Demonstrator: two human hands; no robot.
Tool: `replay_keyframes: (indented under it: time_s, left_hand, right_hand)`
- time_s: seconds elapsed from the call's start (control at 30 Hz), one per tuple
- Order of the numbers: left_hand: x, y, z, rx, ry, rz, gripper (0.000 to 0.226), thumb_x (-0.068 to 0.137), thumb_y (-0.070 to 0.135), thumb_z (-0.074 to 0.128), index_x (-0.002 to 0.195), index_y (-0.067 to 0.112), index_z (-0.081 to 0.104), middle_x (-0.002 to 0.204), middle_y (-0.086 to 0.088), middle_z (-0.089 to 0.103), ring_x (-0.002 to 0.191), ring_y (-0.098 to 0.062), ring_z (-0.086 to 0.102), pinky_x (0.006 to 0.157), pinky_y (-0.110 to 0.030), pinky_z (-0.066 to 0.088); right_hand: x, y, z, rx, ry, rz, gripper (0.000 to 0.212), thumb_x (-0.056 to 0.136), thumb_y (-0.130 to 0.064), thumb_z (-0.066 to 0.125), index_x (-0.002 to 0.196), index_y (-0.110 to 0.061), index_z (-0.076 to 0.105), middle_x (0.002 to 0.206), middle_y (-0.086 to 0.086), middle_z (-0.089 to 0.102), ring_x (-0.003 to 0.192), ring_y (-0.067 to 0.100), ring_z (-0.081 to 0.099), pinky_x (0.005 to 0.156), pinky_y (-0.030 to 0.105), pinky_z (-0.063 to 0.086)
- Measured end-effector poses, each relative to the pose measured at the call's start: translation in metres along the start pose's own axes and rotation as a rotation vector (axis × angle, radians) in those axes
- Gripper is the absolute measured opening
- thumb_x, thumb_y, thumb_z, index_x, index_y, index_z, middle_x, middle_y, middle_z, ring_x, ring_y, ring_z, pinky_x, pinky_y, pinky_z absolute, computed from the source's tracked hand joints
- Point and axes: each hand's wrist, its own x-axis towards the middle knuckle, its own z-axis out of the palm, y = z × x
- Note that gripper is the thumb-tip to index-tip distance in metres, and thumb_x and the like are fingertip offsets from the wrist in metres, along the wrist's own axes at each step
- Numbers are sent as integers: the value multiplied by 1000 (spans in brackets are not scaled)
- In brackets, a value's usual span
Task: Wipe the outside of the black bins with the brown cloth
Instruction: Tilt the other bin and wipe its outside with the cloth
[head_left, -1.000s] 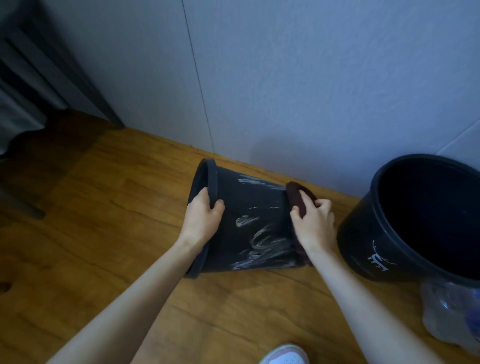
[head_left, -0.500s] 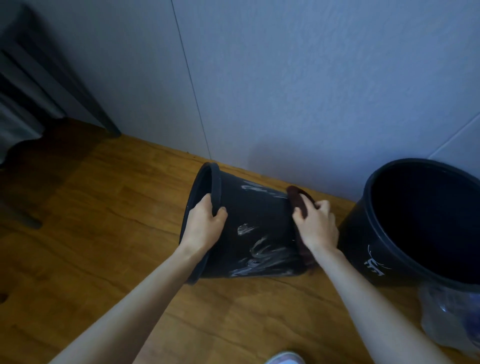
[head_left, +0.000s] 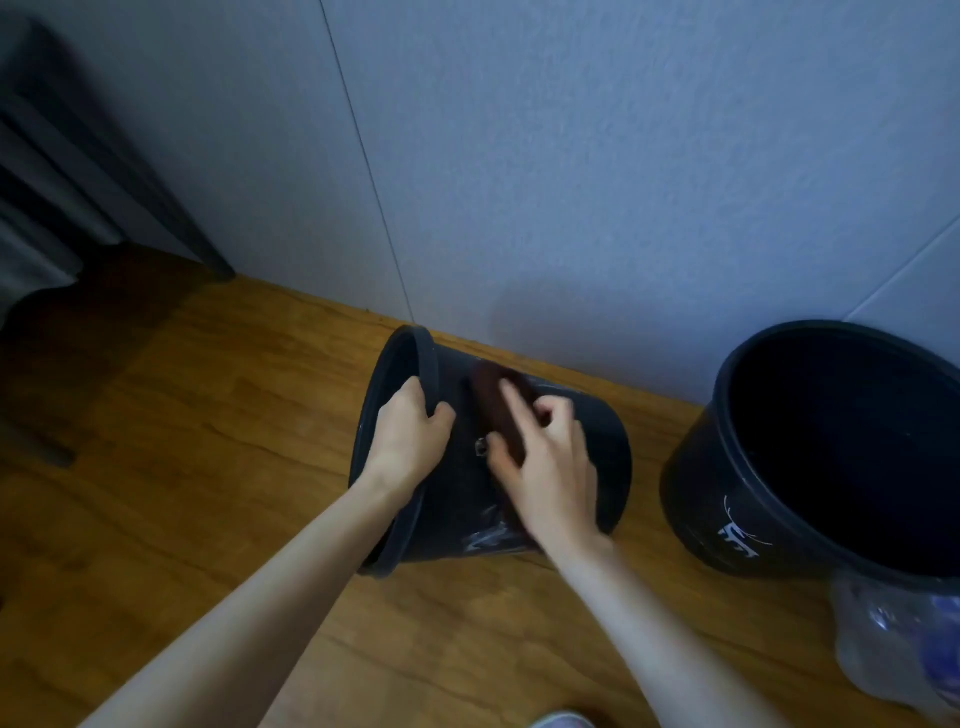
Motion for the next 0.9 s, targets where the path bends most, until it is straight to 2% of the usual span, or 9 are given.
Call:
replay_keyframes:
  time_s: [0.1, 0.17, 0.23, 0.37, 0.43, 0.5, 0.6, 0.77, 0.9]
  left_hand:
    - [-1, -2, 0, 0, -5, 8, 11, 93, 13, 48, 98, 3, 51, 94, -13, 61, 88, -30, 60, 80, -49, 53]
    - [-3, -3, 1, 9, -9, 23, 11, 94, 13, 48, 97, 3, 51, 91, -11, 60, 86, -28, 60, 78, -47, 54]
    - [-3, -2, 3, 23, -6, 35, 13, 94, 13, 48, 99, 2, 51, 91, -10, 59, 85, -26, 59, 76, -45, 53]
    - [-2, 0, 5, 15, 8, 21, 12, 94, 13, 48, 97, 1, 49, 87, -10, 56, 77, -22, 56, 70, -42, 51]
    - [-2, 0, 7, 24, 5, 23, 9, 93, 12, 48, 91, 3, 46, 77, -5, 50, 66, -16, 49, 56, -31, 45]
    - [-1, 2, 8, 12, 10, 26, 7, 93, 11, 48, 91, 5, 46, 75, -2, 48, 64, -13, 47, 54, -24, 40]
    - [2, 7, 7, -10, 4, 14, 6, 93, 11, 48, 93, 5, 48, 79, -4, 50, 69, -16, 50, 63, -32, 47]
    - [0, 6, 7, 29, 3, 9, 11, 94, 13, 48, 96, 3, 49, 85, -5, 53, 74, -17, 52, 73, -41, 52]
    - [-2, 4, 8, 25, 18, -1, 12, 94, 13, 47, 95, 2, 48, 83, -7, 51, 74, -20, 51, 70, -43, 51]
  right_hand:
    - [21, 44, -6, -30, -73, 345, 51, 93, -42, 46, 142, -33, 35, 123, 7, 39, 101, 27, 50, 68, 30, 44]
    - [23, 60, -11, -47, -131, 433, 52, 94, -42, 43, 144, -31, 31, 125, 8, 35, 102, 27, 48, 74, 33, 49]
    - [18, 52, -12, -54, -113, 406, 53, 94, -42, 43, 145, -33, 29, 125, 6, 34, 105, 26, 47, 75, 32, 48]
    - [-4, -5, -10, 27, -89, 143, 58, 93, -42, 43, 147, -36, 20, 129, 2, 28, 110, 19, 39, 72, 24, 41]
    - [-14, -25, -12, 86, -97, -18, 60, 93, -39, 43, 147, -33, 18, 130, 4, 28, 109, 18, 39, 71, 24, 45]
    - [-15, -28, -12, 86, -85, -117, 59, 92, -34, 45, 147, -30, 23, 128, 8, 34, 106, 20, 44, 66, 25, 51]
    - [-2, -15, -11, 51, -56, -101, 56, 92, -30, 50, 144, -32, 29, 125, 7, 39, 101, 20, 47, 61, 23, 44]
    - [18, 20, -16, -49, -88, 170, 53, 95, -31, 45, 145, -33, 28, 128, 5, 37, 102, 18, 46, 60, 20, 34]
    - [2, -2, -17, 59, -120, 49, 57, 94, -30, 50, 146, -32, 26, 129, 5, 34, 109, 19, 44, 72, 22, 44]
